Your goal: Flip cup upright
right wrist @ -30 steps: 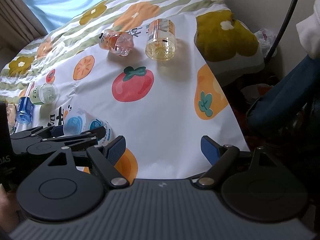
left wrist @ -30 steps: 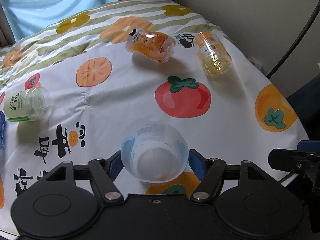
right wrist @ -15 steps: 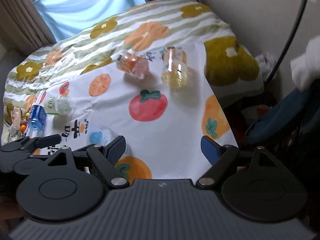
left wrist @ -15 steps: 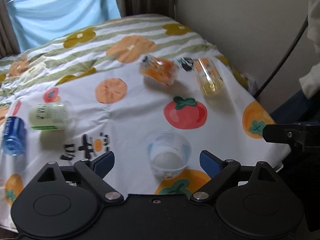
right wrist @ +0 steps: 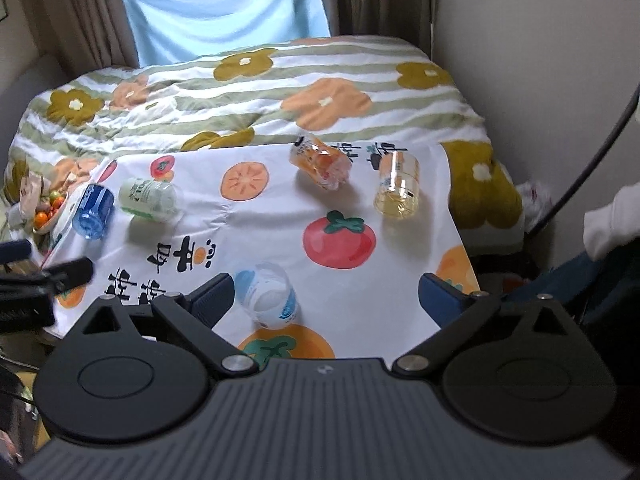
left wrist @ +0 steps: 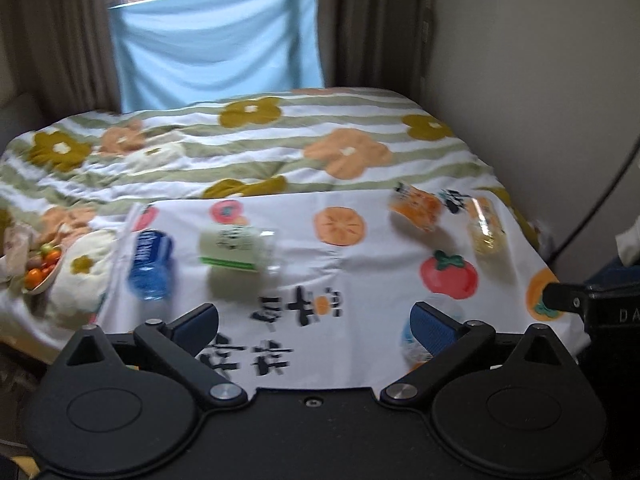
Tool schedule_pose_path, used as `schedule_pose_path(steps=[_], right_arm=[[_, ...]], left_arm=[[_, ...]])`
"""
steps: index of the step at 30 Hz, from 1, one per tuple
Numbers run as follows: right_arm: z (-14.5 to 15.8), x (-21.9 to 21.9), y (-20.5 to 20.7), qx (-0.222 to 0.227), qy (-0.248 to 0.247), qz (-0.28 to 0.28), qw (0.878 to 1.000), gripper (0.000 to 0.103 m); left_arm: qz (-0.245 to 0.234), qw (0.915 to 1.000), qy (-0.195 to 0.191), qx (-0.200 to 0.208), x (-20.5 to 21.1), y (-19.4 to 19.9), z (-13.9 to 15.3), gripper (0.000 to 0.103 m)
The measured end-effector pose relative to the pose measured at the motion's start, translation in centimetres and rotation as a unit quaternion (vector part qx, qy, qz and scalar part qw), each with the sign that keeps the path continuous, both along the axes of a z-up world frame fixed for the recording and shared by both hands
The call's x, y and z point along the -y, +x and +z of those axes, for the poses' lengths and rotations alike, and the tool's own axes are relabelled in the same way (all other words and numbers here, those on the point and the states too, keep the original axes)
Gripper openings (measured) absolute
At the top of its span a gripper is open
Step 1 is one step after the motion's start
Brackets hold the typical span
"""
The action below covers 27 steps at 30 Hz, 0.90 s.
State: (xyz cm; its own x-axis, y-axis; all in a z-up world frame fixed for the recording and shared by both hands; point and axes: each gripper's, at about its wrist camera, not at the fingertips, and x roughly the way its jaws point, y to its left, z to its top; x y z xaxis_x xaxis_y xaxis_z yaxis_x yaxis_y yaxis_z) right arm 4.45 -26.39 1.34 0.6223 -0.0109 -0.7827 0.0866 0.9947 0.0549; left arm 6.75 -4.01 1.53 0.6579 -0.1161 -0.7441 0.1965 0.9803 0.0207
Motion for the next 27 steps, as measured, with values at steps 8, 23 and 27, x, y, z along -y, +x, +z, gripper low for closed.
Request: schedule_pose_path(steps=[8,23,27], right_arm=[[-0.5,-2.9,-1.1,-0.002,-0.013,-0.002,1.0,0.103],[-0.5,-4.1,-2.1,0.002,-0.018,-0.016,1.0,0.103],[-0.5,-4.1,-2.1,0.002,-0.016,-0.015,1.0,0.103]], left_arm=[[0.034,0.9993,0.009,0.016,-3.3,-2.0,0.3,0.103],[0.037,0.9991,0.004,0.019,-4.9,-2.7,0.0,0.103],[0.032,0.9992,0.01,0.019,-4.7,-2.6,-0.2,0.103]])
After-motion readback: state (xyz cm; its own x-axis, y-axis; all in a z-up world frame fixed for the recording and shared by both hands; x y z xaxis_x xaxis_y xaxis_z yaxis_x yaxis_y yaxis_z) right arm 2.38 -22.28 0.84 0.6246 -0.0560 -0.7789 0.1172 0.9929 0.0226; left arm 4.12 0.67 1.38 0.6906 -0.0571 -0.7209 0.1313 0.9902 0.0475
